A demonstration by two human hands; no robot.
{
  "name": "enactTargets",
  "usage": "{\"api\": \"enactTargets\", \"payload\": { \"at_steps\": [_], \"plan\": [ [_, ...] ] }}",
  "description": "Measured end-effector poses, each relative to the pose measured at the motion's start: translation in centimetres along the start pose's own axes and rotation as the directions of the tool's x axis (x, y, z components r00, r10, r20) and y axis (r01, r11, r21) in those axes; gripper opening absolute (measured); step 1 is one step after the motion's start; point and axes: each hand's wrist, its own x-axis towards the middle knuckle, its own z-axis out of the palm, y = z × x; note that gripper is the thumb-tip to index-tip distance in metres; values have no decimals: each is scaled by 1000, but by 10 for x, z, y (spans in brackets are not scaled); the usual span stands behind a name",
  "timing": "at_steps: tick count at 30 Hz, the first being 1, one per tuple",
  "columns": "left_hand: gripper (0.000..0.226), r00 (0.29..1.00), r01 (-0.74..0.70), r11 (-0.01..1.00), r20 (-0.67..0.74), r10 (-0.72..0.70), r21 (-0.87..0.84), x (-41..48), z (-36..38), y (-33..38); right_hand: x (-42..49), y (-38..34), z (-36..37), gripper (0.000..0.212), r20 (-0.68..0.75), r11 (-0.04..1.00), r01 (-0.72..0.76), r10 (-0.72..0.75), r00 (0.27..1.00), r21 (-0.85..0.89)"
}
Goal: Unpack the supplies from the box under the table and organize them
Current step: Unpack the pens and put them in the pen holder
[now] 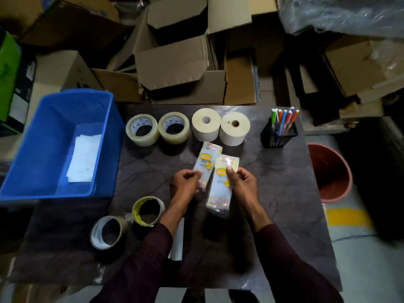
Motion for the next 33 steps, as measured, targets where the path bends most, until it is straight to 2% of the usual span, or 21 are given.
{"api": "enactTargets", "payload": {
  "at_steps": [2,4,6,8,11,14,16,20,25,30,33],
  "plan": [
    [20,987,-79,994,-132,89,76,8,-14,0,15,-5,14,15,-12,1000,-7,7,1000,-4],
    [39,988,-75,995,-129,83,66,12,-18,1,31,-4,29,20,-18,999,-12,11,1000,-33],
    [47,997,-31,999,-72,34,38,14,-17,2,45,1,43,22,-33,999,-21,20,999,-43],
    [44,1000,8,1000,-13,-8,21,15,-15,0,56,5,52,22,-76,997,-11,5,997,-82],
    [26,997,61,998,42,-62,29,18,-16,-6,66,12,59,21,-154,976,55,-88,984,-210],
    [15,989,79,997,121,-81,26,15,-20,-8,69,18,57,34,-214,955,81,-145,966,-284],
    [11,989,67,998,129,-69,16,10,-27,-6,67,21,54,37,-219,960,73,-135,967,-270],
    [6,999,43,999,31,-42,-17,-5,-46,-1,57,22,47,32,-127,971,82,-112,985,-222],
    [10,999,25,996,-20,-27,-84,-54,-64,-30,29,24,31,23,-106,972,59,-84,991,-226],
    [25,944,-105,982,-296,148,156,-106,-77,-89,2,28,11,29,-113,979,5,-28,993,-202],
    [32,901,-120,954,-373,221,274,-123,-81,-113,-13,24,-3,29,-138,987,-19,-4,990,-160]
  ]
}}
